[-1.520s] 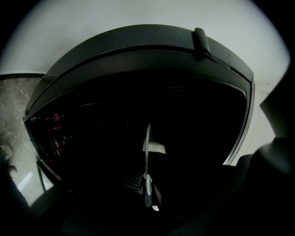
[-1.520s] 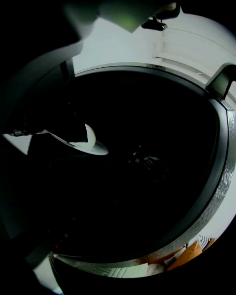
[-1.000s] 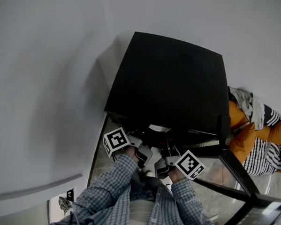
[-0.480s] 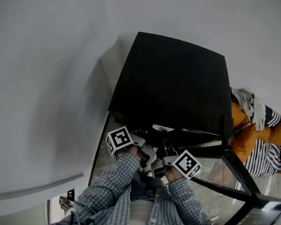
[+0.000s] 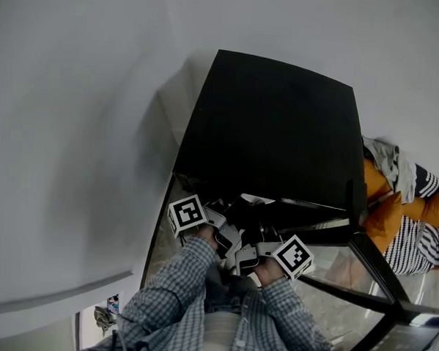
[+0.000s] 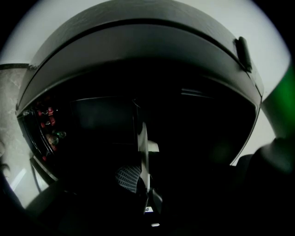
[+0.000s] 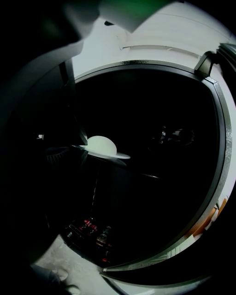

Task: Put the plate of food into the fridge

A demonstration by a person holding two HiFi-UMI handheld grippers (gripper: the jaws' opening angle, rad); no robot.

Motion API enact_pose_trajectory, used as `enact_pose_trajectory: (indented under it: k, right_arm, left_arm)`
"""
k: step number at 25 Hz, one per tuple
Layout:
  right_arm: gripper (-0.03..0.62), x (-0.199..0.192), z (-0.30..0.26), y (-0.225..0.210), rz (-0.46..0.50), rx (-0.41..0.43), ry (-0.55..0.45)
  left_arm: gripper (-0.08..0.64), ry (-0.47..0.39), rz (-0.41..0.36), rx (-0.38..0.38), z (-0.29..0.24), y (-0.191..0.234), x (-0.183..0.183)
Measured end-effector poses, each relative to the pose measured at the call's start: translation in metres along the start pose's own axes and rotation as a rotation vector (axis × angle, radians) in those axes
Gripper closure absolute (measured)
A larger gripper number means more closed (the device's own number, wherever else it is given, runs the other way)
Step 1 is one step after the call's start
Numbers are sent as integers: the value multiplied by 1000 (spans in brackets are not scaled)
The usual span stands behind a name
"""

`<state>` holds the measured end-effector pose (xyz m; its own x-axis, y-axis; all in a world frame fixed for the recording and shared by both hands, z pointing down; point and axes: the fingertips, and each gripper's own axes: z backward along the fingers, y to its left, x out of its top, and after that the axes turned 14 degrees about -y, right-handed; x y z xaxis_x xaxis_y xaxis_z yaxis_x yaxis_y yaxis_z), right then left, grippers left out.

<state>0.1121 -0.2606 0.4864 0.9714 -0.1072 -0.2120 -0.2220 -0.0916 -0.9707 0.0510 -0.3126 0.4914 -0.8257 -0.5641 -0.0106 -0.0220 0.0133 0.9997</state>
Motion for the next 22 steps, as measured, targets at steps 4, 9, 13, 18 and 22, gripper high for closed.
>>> enact_pose_trajectory:
  k: [4,9,13,18,22]
  right_arm:
    - [557,4,-3,-2,15,-16,-17]
    - [557,8,-17,0,13,-7,-29]
    - [557,10,-22,-1,25,-19,-34]
    - [557,8,-28,0,22,-12,-31]
    - [557,7,-31,5,23,14,-10]
  left_arm:
    - [534,25,-29,-23,2,-3,-1]
    - [534,50,31,-70,7,-12,-7]
    - [534,77,48,-75,22,-12,-8]
    - [534,60,65,-70,43,-12,-1]
    - [534,54,64,-67,56,-13,1]
